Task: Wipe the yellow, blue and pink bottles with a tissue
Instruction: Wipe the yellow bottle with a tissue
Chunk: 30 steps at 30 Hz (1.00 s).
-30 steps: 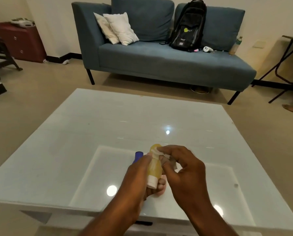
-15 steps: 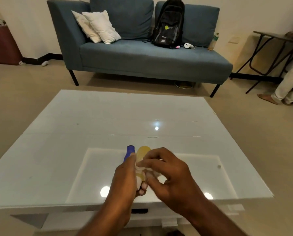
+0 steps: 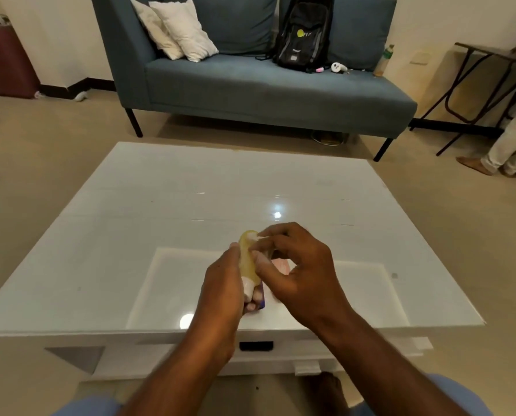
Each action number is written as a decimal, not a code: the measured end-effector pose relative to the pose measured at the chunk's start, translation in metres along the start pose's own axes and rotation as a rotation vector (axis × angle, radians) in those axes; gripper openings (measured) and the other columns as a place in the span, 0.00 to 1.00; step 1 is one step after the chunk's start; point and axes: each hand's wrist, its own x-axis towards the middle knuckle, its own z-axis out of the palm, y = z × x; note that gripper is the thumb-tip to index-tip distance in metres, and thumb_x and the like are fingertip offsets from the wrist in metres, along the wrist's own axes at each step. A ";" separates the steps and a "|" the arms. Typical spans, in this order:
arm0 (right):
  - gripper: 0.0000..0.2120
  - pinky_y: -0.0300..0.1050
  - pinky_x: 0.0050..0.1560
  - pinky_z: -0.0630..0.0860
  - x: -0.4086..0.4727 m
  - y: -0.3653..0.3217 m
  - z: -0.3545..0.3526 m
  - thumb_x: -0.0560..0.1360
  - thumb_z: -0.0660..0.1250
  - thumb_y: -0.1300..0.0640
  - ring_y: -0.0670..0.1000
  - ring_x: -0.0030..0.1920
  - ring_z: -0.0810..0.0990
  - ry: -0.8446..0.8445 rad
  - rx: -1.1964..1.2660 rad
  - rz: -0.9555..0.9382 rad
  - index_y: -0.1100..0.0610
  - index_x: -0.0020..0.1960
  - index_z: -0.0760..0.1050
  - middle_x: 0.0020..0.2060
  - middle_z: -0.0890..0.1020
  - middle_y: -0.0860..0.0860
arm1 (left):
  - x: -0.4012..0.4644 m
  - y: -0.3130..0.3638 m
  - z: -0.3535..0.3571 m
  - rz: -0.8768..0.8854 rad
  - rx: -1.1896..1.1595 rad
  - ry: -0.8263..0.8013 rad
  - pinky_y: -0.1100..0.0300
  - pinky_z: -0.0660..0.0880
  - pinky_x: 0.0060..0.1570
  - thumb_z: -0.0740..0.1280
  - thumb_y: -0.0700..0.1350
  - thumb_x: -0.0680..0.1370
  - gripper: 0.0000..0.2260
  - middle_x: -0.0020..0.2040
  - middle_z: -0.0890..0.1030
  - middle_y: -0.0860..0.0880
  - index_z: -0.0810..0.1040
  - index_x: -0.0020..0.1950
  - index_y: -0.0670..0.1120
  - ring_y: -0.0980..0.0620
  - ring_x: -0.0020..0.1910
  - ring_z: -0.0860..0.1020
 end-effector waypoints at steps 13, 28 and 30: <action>0.10 0.35 0.54 0.80 -0.010 0.014 -0.006 0.76 0.76 0.65 0.46 0.54 0.85 -0.003 0.074 -0.072 0.56 0.55 0.87 0.51 0.87 0.46 | 0.017 -0.009 -0.006 -0.107 0.044 0.002 0.59 0.68 0.29 0.52 0.56 0.84 0.26 0.31 0.77 0.38 0.79 0.40 0.41 0.47 0.26 0.72; 0.12 0.42 0.52 0.82 -0.013 0.033 -0.036 0.75 0.72 0.66 0.47 0.54 0.84 0.039 0.040 -0.012 0.55 0.54 0.87 0.51 0.86 0.47 | 0.015 -0.018 0.018 -0.159 0.070 -0.217 0.62 0.66 0.25 0.54 0.56 0.82 0.24 0.26 0.74 0.45 0.78 0.35 0.44 0.52 0.21 0.69; 0.13 0.42 0.51 0.81 -0.024 0.019 -0.033 0.72 0.73 0.68 0.48 0.54 0.85 -0.029 0.053 -0.126 0.55 0.52 0.88 0.51 0.86 0.46 | 0.016 -0.019 0.017 -0.151 0.038 -0.182 0.64 0.66 0.22 0.53 0.54 0.83 0.23 0.29 0.75 0.41 0.77 0.41 0.39 0.51 0.22 0.70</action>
